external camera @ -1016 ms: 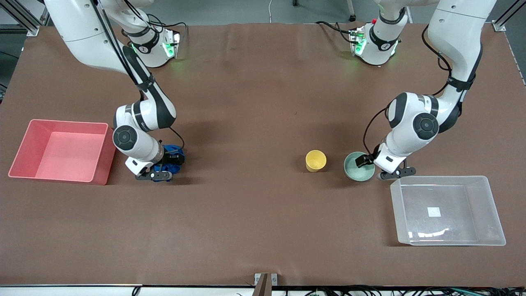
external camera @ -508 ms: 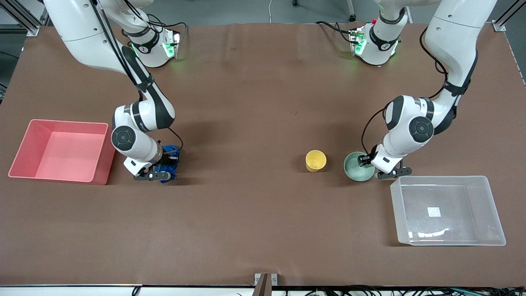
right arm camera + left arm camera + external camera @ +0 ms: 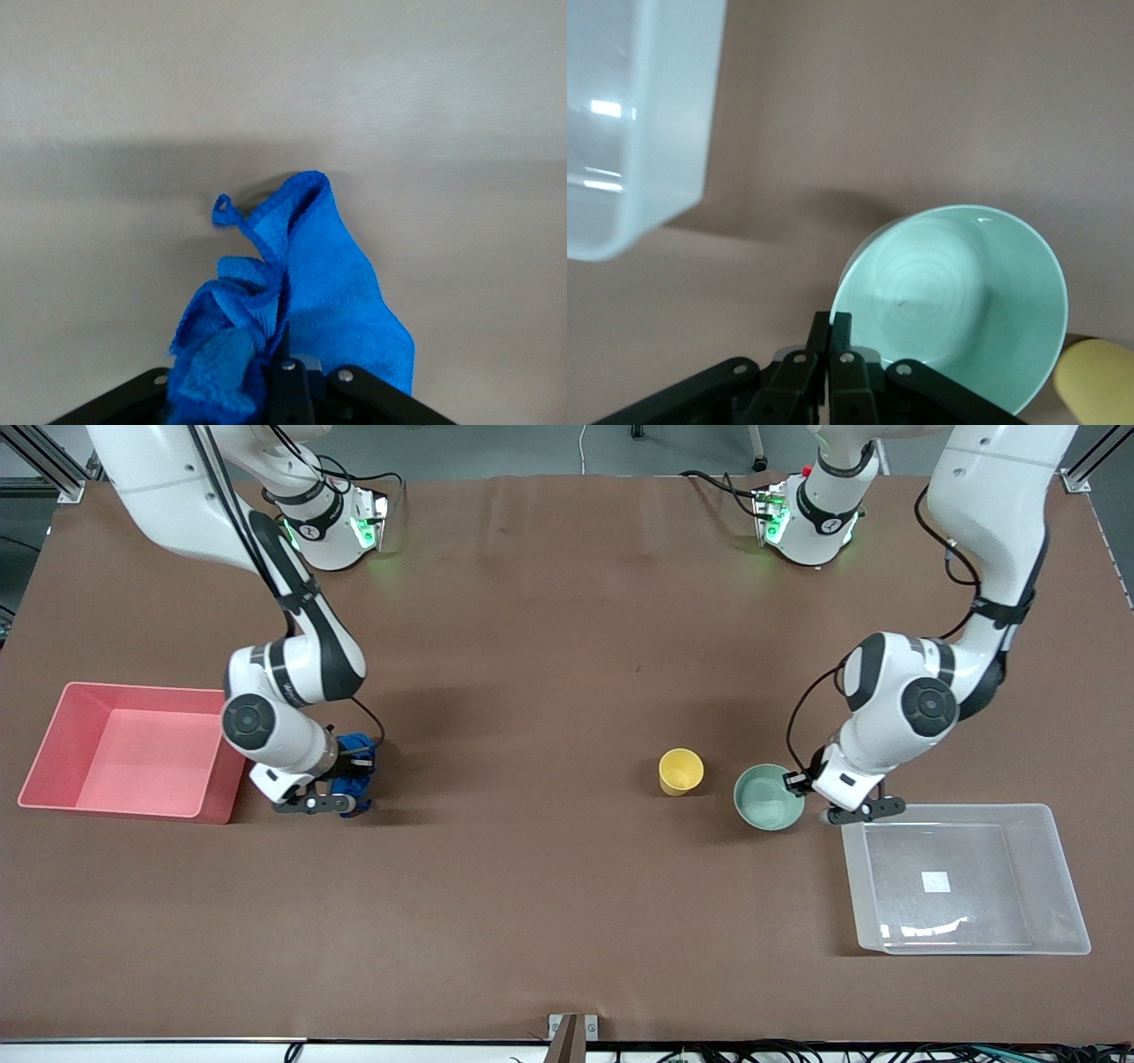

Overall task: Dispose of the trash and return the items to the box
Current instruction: 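Carry the cloth into the pink bin while the left gripper carries the bowl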

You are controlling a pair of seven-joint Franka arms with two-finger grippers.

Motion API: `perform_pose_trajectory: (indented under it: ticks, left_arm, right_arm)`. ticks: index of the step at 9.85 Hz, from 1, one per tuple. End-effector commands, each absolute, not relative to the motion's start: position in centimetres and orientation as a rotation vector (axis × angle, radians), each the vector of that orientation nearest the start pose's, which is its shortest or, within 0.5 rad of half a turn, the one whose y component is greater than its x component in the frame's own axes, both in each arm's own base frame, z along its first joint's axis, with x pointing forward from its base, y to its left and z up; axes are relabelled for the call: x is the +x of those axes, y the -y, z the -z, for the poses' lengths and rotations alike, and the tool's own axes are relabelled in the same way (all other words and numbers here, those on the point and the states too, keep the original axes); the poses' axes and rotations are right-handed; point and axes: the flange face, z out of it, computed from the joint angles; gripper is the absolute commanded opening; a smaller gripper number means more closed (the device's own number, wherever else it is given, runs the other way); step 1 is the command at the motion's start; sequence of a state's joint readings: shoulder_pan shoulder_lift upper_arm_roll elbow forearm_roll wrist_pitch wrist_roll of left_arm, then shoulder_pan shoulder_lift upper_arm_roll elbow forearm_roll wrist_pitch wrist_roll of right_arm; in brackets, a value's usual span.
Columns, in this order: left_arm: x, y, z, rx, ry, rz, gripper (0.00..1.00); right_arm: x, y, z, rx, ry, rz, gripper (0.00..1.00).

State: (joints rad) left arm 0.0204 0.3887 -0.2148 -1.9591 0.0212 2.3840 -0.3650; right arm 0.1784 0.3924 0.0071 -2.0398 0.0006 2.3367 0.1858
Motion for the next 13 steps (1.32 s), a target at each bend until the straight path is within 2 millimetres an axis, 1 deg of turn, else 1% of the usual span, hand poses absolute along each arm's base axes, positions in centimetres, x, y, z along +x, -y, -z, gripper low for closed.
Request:
perform_pose_trajectory:
  ticks: [1, 2, 3, 4, 5, 6, 7, 8, 9, 10, 11, 12, 13]
  left_arm:
    - [64.0, 8.8, -34.8, -3.186, 0.334, 0.013, 0.0]
    - [65.5, 6.9, -37.4, -3.179, 0.344, 0.045, 0.0]
    - [66.6, 3.8, -38.6, -3.167, 0.324, 0.078, 0.0]
    - [67.5, 0.8, -39.4, -3.17, 0.286, 0.106, 0.0]
    - [68.8, -3.6, -38.7, -3.176, 0.247, 0.121, 0.0]
    - [70.6, -7.1, -37.8, -3.184, 0.214, 0.152, 0.0]
    - [72.0, -8.5, -36.2, -3.188, 0.221, 0.153, 0.0]
    - [72.9, -9.4, -34.5, -3.168, 0.226, 0.148, 0.0]
    - [73.8, -9.9, -32.2, -3.15, 0.209, 0.146, 0.0]
    - [74.4, -10.6, -30.4, -3.152, 0.22, 0.173, 0.0]
    - [74.6, -10.4, -28.9, -3.155, 0.221, 0.182, 0.0]
    - [74.5, -10.5, -27.0, -3.161, 0.222, 0.149, 0.01]
    - [74.5, -10.6, -25.7, -3.162, 0.222, 0.147, 0.09]
  right_arm:
    - [56.7, -6.6, -31.5, -3.152, -0.102, -0.138, 0.01]
    - [56.2, -5.2, -34.1, -3.151, -0.139, -0.138, 0.01]
    - [55.8, -3.0, -36.0, -3.166, -0.163, -0.136, 0.01]
    - [55.4, -1.1, -37.0, -3.193, -0.138, -0.15, 0.01]
    - [55.1, 1.8, -37.4, -3.193, -0.155, -0.163, 0.01]
    - [54.9, 5.2, -36.9, -3.188, -0.14, -0.181, 0.01]
    - [54.4, 8.7, -36.7, -3.18, -0.129, -0.184, 0.01]
    - [54.0, 11.4, -36.1, -3.172, -0.133, -0.203, 0.02]
    - [53.6, 13.9, -34.3, -3.156, -0.162, -0.247, 0.02]
    - [53.7, 15.8, -32.4, -3.154, -0.142, -0.232, 0.02]
    - [53.6, 17.6, -30.0, -3.146, -0.123, -0.236, 0.03]
    - [53.5, 19.7, -28.1, -3.147, -0.095, -0.199, 0.05]
    - [53.7, 20.7, -26.3, -3.149, -0.082, -0.175, 0.14]
